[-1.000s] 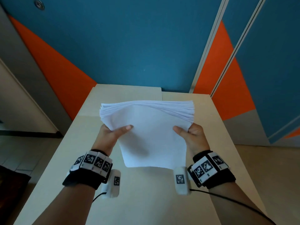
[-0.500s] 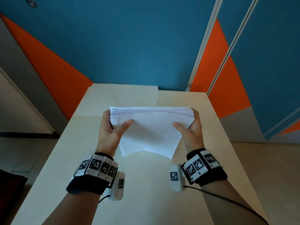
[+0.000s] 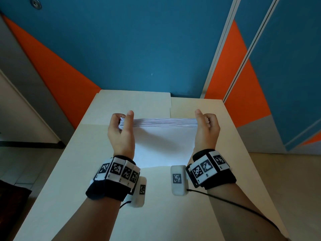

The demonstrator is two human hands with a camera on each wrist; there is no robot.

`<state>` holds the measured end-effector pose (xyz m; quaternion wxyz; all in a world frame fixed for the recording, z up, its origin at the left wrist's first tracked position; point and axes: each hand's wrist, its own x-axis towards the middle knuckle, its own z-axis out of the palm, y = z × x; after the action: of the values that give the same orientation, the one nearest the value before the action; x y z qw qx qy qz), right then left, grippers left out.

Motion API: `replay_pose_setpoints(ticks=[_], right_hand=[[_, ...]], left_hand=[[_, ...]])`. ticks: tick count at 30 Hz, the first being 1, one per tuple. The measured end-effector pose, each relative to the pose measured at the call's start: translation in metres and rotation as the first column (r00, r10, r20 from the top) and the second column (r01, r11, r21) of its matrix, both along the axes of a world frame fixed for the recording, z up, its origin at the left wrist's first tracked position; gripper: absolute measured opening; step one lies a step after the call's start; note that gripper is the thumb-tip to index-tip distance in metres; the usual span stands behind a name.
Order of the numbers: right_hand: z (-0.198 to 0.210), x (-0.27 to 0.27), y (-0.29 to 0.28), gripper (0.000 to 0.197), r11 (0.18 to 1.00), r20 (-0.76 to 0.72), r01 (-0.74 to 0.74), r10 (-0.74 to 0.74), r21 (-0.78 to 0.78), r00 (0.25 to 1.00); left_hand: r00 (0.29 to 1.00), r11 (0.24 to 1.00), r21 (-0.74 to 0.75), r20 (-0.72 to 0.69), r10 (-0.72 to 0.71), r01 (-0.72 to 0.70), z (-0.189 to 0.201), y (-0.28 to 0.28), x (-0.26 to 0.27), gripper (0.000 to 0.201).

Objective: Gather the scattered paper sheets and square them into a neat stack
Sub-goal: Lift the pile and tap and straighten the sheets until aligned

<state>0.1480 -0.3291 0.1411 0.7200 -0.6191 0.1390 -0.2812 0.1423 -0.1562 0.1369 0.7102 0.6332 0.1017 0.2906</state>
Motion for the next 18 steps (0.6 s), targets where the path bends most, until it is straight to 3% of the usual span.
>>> replay_pose_setpoints(ticks=[2, 6, 9, 11, 14, 16, 18], right_hand=[[-0.001, 0.003, -0.001, 0.032, 1.0, 0.0, 0.021, -0.021, -0.02, 1.0], [-0.001, 0.008, -0.002, 0.044, 0.995, 0.019, 0.055, -0.054, -0.08, 0.998], [-0.001, 0.012, -0.002, 0.053, 0.991, 0.041, 0.067, -0.063, -0.114, 0.997], [-0.001, 0.014, -0.001, 0.053, 0.991, 0.039, 0.066, -0.062, -0.113, 0.997], [0.0, 0.013, -0.004, 0.042, 0.991, 0.069, -0.009, 0.018, -0.135, 0.997], [0.0, 0.008, -0.009, 0.027, 0.97, 0.062, -0.17, 0.183, -0.174, 0.981], [-0.008, 0.003, -0.016, 0.032, 0.91, -0.003, -0.389, 0.393, -0.145, 0.92]], left_hand=[[0.999, 0.999, 0.026, 0.005, -0.038, 0.037, 0.001, 0.001, 0.001, 0.029], [0.956, 0.948, 0.129, 0.015, -0.294, 0.29, -0.007, 0.017, 0.001, 0.032], [0.896, 0.894, 0.109, -0.154, -0.416, 0.434, -0.022, 0.031, 0.004, 0.041], [0.812, 0.848, 0.003, -0.291, -0.506, 0.53, -0.033, 0.035, 0.004, 0.031], [0.783, 0.862, -0.002, -0.417, -0.462, 0.507, -0.046, 0.037, 0.007, 0.01], [0.828, 0.902, 0.015, -0.402, -0.391, 0.433, -0.047, 0.037, 0.01, 0.013], [0.869, 0.934, -0.011, -0.361, -0.338, 0.358, -0.041, 0.039, 0.014, 0.014]])
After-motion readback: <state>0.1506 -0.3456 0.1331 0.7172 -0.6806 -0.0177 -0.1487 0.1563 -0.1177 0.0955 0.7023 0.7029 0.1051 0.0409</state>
